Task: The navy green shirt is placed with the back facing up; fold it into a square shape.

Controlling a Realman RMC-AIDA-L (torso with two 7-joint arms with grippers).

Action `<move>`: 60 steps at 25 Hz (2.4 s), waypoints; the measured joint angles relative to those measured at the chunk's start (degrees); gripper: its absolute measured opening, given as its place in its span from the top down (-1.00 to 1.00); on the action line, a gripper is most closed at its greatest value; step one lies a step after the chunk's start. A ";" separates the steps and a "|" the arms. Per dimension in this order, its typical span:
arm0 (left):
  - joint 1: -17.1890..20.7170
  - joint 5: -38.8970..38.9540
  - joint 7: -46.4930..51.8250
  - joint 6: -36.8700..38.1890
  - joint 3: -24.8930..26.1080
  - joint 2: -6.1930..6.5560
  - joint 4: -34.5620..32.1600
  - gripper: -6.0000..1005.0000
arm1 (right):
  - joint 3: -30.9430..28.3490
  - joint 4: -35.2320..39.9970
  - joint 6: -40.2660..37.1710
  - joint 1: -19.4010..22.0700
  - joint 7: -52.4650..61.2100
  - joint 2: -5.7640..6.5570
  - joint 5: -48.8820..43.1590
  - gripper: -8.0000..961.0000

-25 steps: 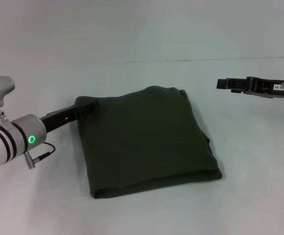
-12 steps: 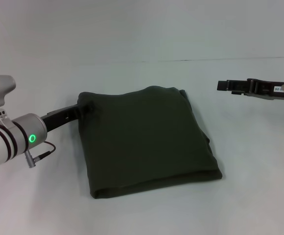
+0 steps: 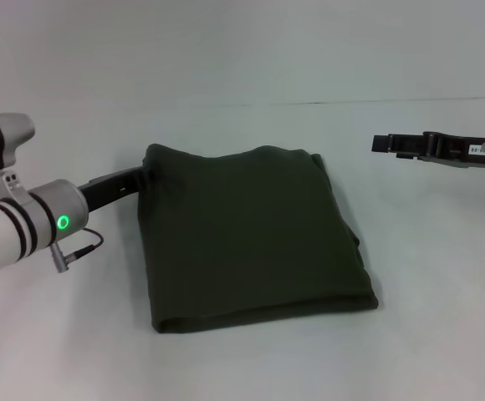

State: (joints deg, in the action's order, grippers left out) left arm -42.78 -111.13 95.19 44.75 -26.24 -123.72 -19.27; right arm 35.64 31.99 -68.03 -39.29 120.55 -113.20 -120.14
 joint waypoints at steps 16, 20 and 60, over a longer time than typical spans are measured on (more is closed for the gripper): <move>-3.87 -0.06 2.84 -0.33 -3.28 0.56 -0.34 0.74 | -0.05 0.37 0.10 0.27 -0.34 0.17 0.09 -0.53; -4.28 -0.06 3.61 -0.37 -3.81 0.79 -0.37 0.71 | -0.05 0.37 0.09 0.52 -0.34 0.18 0.09 -0.55; 17.32 -3.05 -15.51 62.33 -3.23 -0.64 -24.65 -0.89 | 2.86 7.41 -32.51 9.47 -38.53 -5.40 10.60 -0.80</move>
State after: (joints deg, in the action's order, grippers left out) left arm -25.45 -114.19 79.67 107.08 -29.46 -124.37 -43.92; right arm 38.50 39.40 -100.53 -29.82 82.02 -118.59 -109.54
